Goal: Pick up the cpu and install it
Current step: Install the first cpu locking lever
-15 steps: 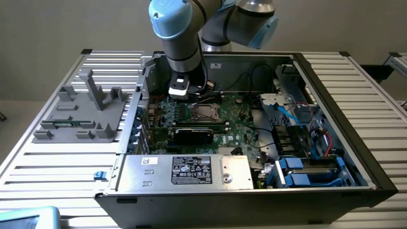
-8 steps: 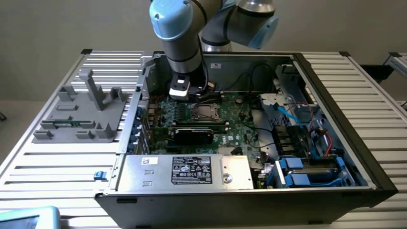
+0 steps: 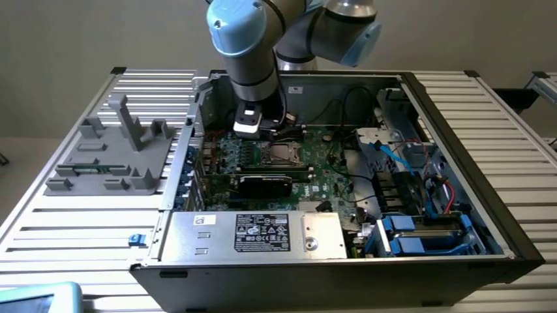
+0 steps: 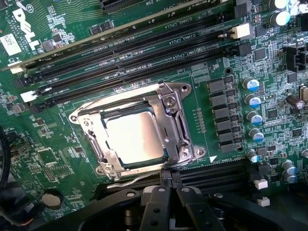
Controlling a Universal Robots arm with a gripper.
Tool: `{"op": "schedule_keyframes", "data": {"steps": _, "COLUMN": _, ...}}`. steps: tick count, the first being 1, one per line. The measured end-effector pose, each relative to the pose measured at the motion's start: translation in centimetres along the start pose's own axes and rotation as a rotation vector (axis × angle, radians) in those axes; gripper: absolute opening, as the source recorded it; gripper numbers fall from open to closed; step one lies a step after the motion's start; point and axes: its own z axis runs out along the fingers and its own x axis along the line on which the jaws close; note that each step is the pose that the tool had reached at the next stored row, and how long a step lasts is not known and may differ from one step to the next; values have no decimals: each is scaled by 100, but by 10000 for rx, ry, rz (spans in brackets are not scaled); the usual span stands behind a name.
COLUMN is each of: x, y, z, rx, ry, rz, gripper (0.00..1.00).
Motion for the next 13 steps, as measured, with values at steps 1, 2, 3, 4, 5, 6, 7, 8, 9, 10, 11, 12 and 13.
{"op": "schedule_keyframes", "data": {"steps": 1, "x": 11, "y": -3, "z": 2, "rx": 1, "ry": 0, "rz": 1, "gripper": 11}}
{"op": "schedule_keyframes", "data": {"steps": 2, "x": 25, "y": -6, "z": 4, "rx": 1, "ry": -1, "rz": 1, "gripper": 11}}
{"op": "schedule_keyframes", "data": {"steps": 3, "x": 37, "y": -8, "z": 6, "rx": 3, "ry": -1, "rz": 3, "gripper": 11}}
{"op": "schedule_keyframes", "data": {"steps": 4, "x": 49, "y": -10, "z": 9, "rx": 3, "ry": 1, "rz": 4, "gripper": 11}}
{"op": "schedule_keyframes", "data": {"steps": 5, "x": 59, "y": -11, "z": 10, "rx": 3, "ry": 1, "rz": 5, "gripper": 11}}
{"op": "schedule_keyframes", "data": {"steps": 6, "x": 66, "y": -13, "z": 11, "rx": 3, "ry": 1, "rz": 6, "gripper": 11}}
{"op": "schedule_keyframes", "data": {"steps": 7, "x": 71, "y": -13, "z": 12, "rx": 4, "ry": 1, "rz": 6, "gripper": 11}}
{"op": "schedule_keyframes", "data": {"steps": 8, "x": 75, "y": -11, "z": 12, "rx": 7, "ry": 2, "rz": 7, "gripper": 11}}
{"op": "schedule_keyframes", "data": {"steps": 9, "x": 78, "y": -6, "z": 11, "rx": 9, "ry": 3, "rz": 6, "gripper": 11}}
{"op": "schedule_keyframes", "data": {"steps": 10, "x": 79, "y": -3, "z": 11, "rx": 9, "ry": 3, "rz": 7, "gripper": 11}}
{"op": "schedule_keyframes", "data": {"steps": 11, "x": 80, "y": -1, "z": 10, "rx": 6, "ry": 3, "rz": 8, "gripper": 11}}
{"op": "schedule_keyframes", "data": {"steps": 12, "x": 80, "y": 0, "z": 9, "rx": 4, "ry": 3, "rz": 8, "gripper": 11}}
{"op": "schedule_keyframes", "data": {"steps": 13, "x": 80, "y": 2, "z": 9, "rx": 2, "ry": 2, "rz": 9, "gripper": 11}}
